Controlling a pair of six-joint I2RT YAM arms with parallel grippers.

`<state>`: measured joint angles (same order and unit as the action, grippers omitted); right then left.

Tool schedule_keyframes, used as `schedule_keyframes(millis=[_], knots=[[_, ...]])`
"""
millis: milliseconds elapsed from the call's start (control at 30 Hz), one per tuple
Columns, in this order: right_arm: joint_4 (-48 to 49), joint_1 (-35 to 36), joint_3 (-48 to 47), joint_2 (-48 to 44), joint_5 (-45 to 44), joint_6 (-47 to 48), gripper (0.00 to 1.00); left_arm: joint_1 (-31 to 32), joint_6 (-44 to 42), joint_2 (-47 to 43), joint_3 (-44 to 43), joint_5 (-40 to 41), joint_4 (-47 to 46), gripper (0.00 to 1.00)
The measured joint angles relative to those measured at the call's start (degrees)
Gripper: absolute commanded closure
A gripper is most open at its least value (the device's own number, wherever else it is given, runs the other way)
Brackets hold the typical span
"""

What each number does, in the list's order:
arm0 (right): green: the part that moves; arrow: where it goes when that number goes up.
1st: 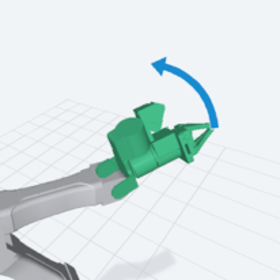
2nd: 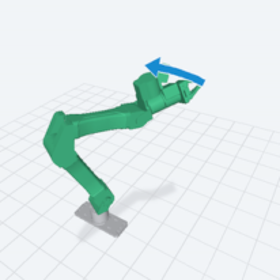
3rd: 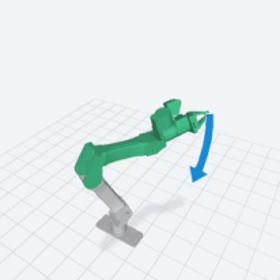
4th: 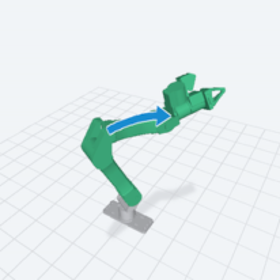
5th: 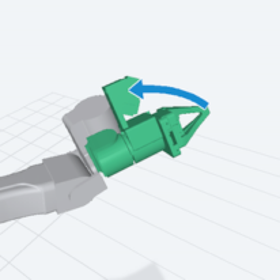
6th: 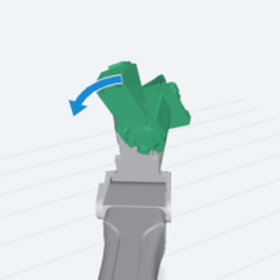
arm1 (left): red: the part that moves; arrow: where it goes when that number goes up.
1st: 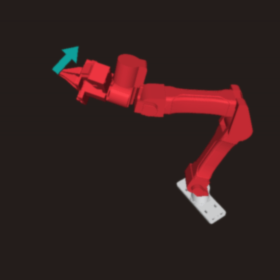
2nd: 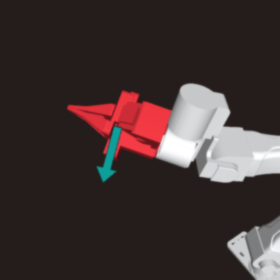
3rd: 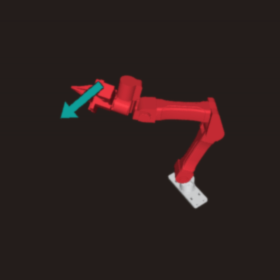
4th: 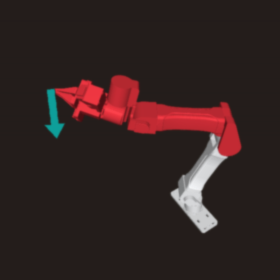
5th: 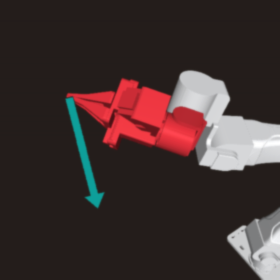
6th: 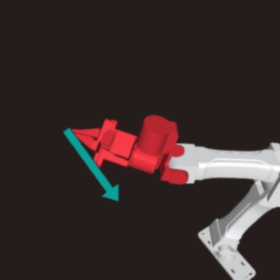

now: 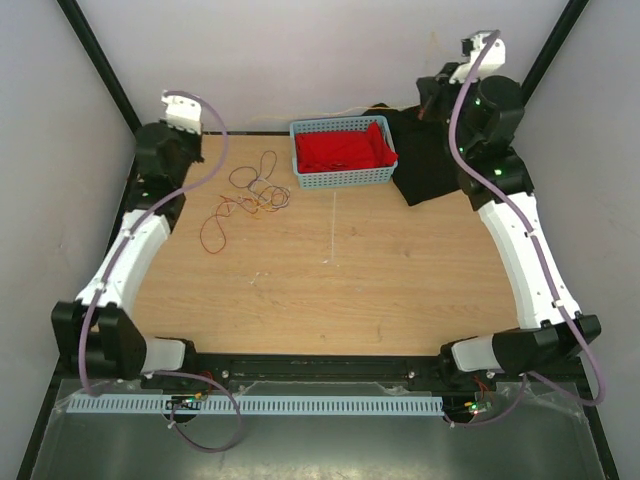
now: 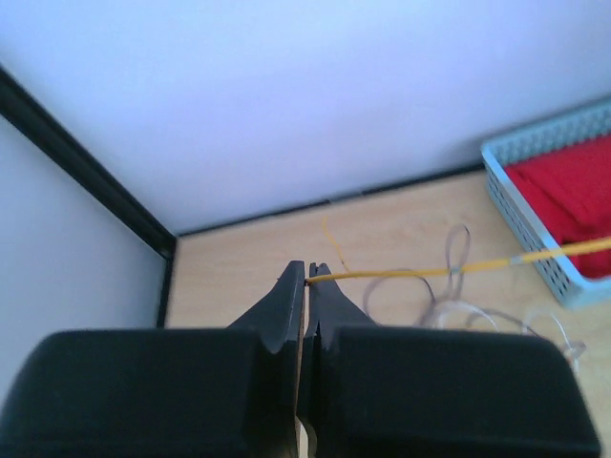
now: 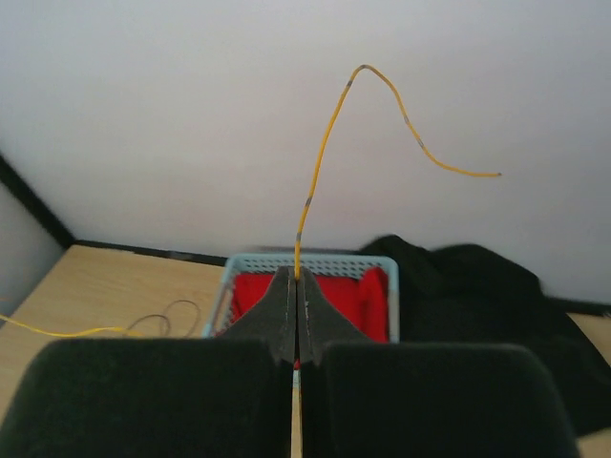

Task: Zip-tie the wires
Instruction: Untie the cable at the center of the board.

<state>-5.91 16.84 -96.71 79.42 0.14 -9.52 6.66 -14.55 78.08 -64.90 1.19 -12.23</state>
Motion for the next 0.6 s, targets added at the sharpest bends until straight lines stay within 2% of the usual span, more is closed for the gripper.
schedule_keyframes(millis=[200,333,467,600], knots=[[0.11,-3.04,7.85,-6.03,-0.59,-1.77,1.00,-2.12,-3.08,-9.38,-2.58,-2.80,3.15,1.00],[0.15,-3.02,16.00,-12.83,0.17,-3.58,1.00,-1.33,-2.03,-16.39,1.36,-10.27,7.61,1.00],[0.61,-3.02,26.80,-19.37,1.38,-5.81,1.00,3.06,0.07,-22.40,8.13,-15.80,15.78,1.00],[-0.42,-3.02,38.64,-24.30,0.90,-7.15,1.00,9.20,2.45,-23.47,10.47,-19.02,27.26,1.00]])
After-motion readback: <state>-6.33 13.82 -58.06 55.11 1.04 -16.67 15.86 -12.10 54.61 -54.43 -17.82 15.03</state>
